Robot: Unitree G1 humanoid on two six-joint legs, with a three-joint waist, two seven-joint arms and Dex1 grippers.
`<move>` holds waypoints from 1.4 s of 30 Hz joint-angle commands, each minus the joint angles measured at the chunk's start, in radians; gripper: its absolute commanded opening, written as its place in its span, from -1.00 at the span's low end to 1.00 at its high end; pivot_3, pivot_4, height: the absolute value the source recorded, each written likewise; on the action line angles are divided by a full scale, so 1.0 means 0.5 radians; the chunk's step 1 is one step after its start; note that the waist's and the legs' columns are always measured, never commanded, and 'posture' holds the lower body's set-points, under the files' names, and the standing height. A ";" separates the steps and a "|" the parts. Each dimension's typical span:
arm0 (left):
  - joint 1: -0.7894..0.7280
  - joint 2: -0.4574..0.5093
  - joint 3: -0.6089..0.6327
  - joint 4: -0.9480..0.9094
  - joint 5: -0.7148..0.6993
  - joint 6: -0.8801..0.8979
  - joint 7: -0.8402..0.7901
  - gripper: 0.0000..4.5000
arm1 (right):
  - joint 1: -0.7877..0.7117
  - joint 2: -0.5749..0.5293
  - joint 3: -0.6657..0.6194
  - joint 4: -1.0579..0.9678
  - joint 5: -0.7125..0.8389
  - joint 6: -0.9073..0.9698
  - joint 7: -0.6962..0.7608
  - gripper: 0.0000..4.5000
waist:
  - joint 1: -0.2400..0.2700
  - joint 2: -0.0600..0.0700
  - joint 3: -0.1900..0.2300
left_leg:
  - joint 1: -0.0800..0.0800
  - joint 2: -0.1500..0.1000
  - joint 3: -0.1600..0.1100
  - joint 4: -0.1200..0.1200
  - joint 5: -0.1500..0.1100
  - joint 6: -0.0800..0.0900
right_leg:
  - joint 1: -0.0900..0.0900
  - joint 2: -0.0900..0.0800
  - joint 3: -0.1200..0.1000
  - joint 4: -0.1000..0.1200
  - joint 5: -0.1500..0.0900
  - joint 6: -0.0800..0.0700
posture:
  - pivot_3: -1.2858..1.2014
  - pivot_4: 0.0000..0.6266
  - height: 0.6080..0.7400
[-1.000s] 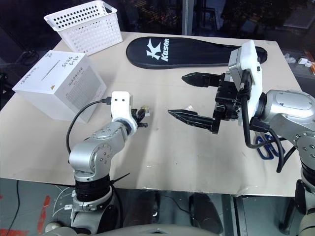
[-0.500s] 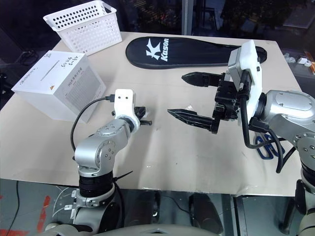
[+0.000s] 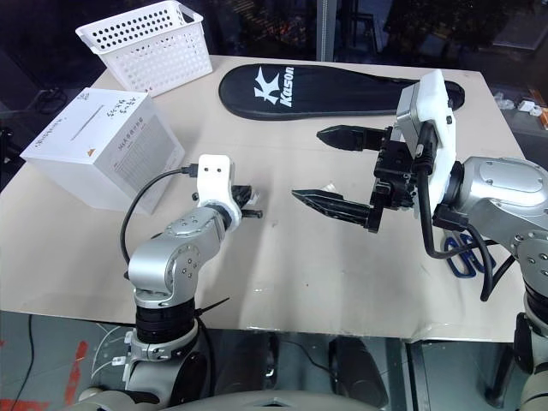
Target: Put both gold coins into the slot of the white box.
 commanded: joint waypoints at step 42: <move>-1.281 1.996 0.860 1.783 -1.286 0.298 -1.614 -0.98 | 0.099 0.372 0.107 0.021 -0.287 -0.398 0.133 1.00 | -0.010 0.002 0.004 | 0.002 0.000 -0.003 -0.005 0.000 0.000 | 0.000 -0.001 -0.007 -0.002 -0.001 0.001 | 0.03 -0.52 0.79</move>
